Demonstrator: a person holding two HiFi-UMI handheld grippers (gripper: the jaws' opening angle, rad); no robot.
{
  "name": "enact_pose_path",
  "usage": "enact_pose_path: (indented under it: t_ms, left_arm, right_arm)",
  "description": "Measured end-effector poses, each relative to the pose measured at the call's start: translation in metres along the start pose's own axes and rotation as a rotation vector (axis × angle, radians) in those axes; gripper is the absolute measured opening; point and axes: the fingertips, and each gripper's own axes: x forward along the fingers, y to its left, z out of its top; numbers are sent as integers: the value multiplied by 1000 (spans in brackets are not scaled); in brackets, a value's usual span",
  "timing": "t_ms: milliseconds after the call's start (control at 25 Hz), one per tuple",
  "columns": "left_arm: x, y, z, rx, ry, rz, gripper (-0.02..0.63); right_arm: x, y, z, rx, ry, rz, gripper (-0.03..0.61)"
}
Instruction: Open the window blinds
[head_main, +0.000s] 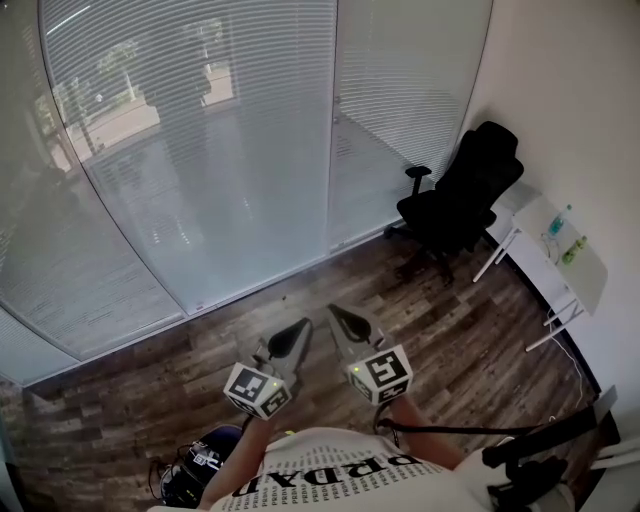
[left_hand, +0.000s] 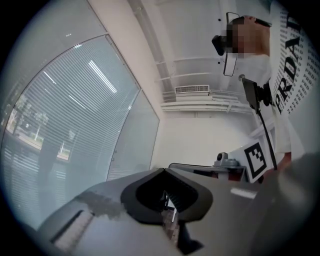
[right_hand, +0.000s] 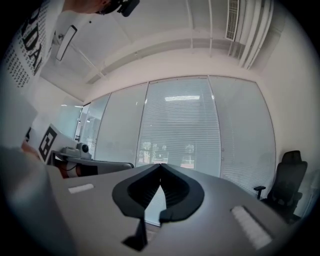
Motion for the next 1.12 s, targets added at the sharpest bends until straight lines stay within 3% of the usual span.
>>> enact_pose_path:
  t_ms: [520,1120]
  left_arm:
    - [45,-2,11,56,-7,7,0]
    - [103,91,27,36,-6,-33,-2]
  right_arm:
    - [8,-39,2,5,15,1,9]
    - [104,-99,4,-10,26,-62,9]
